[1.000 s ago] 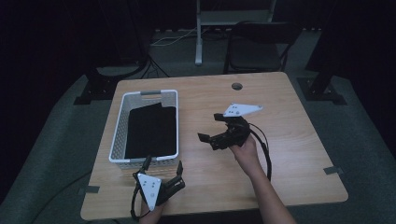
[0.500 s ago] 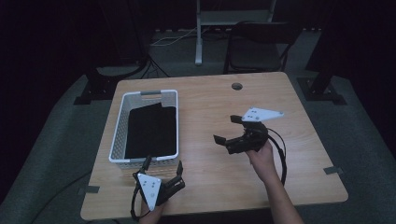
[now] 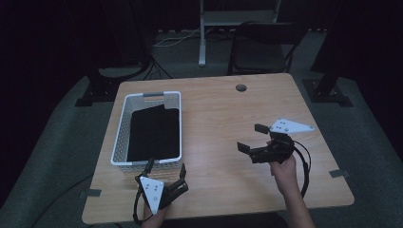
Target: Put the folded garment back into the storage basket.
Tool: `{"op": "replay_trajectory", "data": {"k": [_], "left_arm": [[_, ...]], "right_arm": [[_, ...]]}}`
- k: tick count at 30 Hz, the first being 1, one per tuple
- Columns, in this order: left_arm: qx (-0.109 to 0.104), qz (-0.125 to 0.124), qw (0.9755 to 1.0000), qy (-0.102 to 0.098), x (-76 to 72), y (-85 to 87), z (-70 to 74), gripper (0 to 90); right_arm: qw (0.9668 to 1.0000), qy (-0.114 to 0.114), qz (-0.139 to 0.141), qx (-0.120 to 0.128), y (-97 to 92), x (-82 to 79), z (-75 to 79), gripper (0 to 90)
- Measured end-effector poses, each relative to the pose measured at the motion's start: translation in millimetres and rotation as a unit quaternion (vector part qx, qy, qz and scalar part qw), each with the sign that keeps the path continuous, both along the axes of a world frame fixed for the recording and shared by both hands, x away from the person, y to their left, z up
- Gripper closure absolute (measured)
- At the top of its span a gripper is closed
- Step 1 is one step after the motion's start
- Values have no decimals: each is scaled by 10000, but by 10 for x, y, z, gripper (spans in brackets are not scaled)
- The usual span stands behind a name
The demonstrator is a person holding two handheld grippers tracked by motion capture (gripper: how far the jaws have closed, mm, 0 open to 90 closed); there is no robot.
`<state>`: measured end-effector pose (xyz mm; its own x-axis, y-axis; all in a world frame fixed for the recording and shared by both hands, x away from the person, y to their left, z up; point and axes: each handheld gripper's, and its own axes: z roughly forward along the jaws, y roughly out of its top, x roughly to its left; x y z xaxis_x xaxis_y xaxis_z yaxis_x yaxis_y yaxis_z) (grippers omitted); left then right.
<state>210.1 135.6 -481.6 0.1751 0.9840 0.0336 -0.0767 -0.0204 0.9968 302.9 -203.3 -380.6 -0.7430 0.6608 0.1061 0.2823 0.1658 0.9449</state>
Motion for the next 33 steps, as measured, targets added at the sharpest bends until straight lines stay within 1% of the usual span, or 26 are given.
{"op": "replay_trajectory", "data": {"k": [6, 7, 9, 13, 19, 22, 24, 25, 26, 28, 29, 31, 33], "left_arm": [[-2, 0, 10000, -3, 0, 0, 0, 37], [-3, -1, 10000, -5, 0, 0, 0, 37], [-3, -1, 10000, -5, 0, 0, 0, 37], [-4, 1, 10000, -5, 0, 0, 0, 37], [-3, 2, 10000, -5, 0, 0, 0, 37], [-3, 0, 10000, -4, 0, 0, 0, 37], [-4, 2, 10000, -6, 1, -1, 0, 37], [-5, 2, 10000, -6, 0, -1, 0, 37], [-5, 2, 10000, -6, 0, -1, 0, 37], [-3, 2, 10000, -5, 0, -1, -1, 37], [-5, 1, 10000, -9, 0, -1, -1, 37], [-4, 3, 10000, -10, -1, 0, -1, 37], [-5, 1, 10000, -20, -4, 1, -2, 37]], "right_arm": [[9999, 47, -122, -21, -94, -39, -81, 30], [9999, 79, -139, -56, -130, -49, -129, 30], [9997, 100, -188, -71, -170, -63, -181, 30], [9994, 212, -253, -119, -252, -92, -295, 30], [9985, 354, -409, -116, -373, -109, -509, 30], [9974, 513, -492, -124, -421, -89, -640, 30], [9964, 608, -560, -174, -439, -76, -719, 30], [9963, 640, -543, -183, -446, -69, -755, 30], [9963, 640, -543, -183, -446, -69, -755, 30], [9955, 690, -604, -235, -453, -67, -816, 30], [9957, 674, -591, -250, -460, -71, -838, 30], [9958, 599, -650, -237, -462, -81, -833, 30], [9957, 622, -645, -242, -460, -73, -850, 30]]}}
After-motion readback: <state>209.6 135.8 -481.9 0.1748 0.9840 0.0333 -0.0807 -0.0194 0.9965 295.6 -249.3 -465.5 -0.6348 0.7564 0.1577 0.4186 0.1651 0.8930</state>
